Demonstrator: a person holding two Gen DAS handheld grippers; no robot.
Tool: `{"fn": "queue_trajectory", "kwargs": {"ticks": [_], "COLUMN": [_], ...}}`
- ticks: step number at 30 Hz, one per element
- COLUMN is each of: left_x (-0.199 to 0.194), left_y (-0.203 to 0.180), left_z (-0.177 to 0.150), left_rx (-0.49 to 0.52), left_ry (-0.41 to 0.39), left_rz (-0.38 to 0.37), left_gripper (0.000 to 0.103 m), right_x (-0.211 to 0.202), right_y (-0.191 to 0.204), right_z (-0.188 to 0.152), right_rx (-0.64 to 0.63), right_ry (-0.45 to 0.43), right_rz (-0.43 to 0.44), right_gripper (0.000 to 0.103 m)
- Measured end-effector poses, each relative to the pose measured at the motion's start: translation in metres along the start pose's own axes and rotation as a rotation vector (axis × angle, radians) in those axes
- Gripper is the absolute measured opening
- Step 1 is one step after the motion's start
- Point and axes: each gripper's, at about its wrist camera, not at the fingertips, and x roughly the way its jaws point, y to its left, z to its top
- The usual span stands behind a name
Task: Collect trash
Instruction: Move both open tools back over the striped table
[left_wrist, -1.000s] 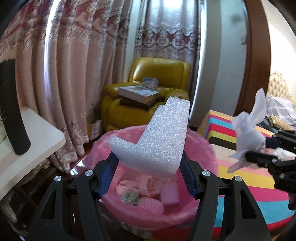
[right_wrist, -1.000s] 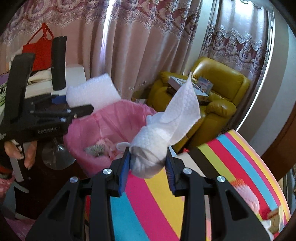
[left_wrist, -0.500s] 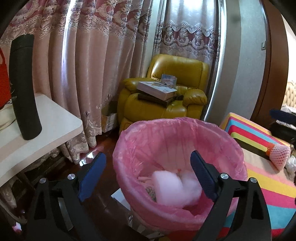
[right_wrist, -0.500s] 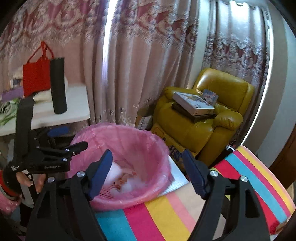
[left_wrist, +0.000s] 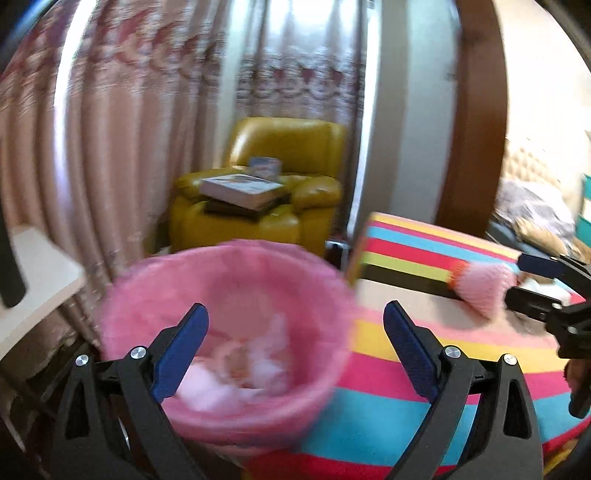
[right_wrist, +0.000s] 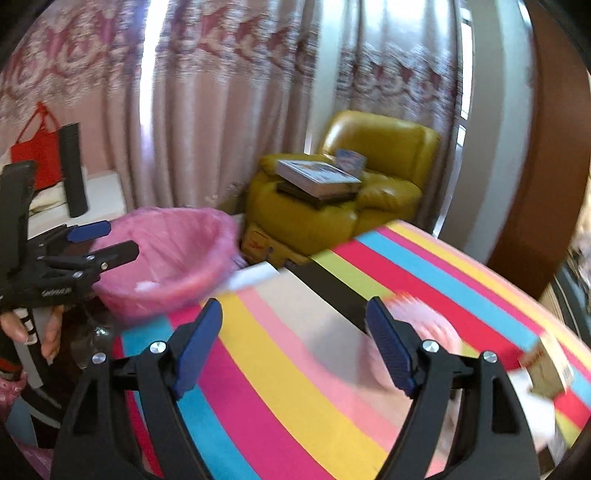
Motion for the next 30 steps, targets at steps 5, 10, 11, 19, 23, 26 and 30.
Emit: {"fn": "queue_trajectory", "kwargs": {"ticks": [5,10,11,19,23,26,30], "left_x": [0.02,0.035,0.036,0.052,0.062,0.07,0.073], "left_y": [-0.069,-0.128,-0.134,-0.203,-0.222,-0.229,-0.228], "left_z": [-0.01,-0.021,-0.023,-0.027,-0.031,-0.034,-0.036], "left_rx": [0.087,0.167,0.176,0.258,0.317,0.359,0.355], "left_ry": [0.063,0.109,0.113,0.13,0.154,0.202,0.221], "left_rz": [-0.129,-0.217,-0.229,-0.306,-0.292,-0.285,-0.301], "left_gripper": [0.089,0.089,0.089,0.089,0.089,0.089,0.089], "right_x": [-0.02,-0.041,-0.046,-0.081,-0.097,-0.109,-0.113], "right_y": [-0.036,-0.067,-0.073,-0.124,-0.154,-0.177,-0.198], "right_z": [-0.029,-0.051,-0.057,-0.097,-0.114,-0.127,-0.143], "right_rx": [0.059,0.126,0.138,0.229,0.286,0.333,0.365], "right_ry": [0.02,0.026,0.029,0.053,0.071,0.08,0.114], "right_rz": [-0.095,-0.156,-0.174,-0.301,-0.379,-0.435,-0.494], "right_gripper": [0.078,0.078,0.078,0.078,0.078,0.079,0.081]}}
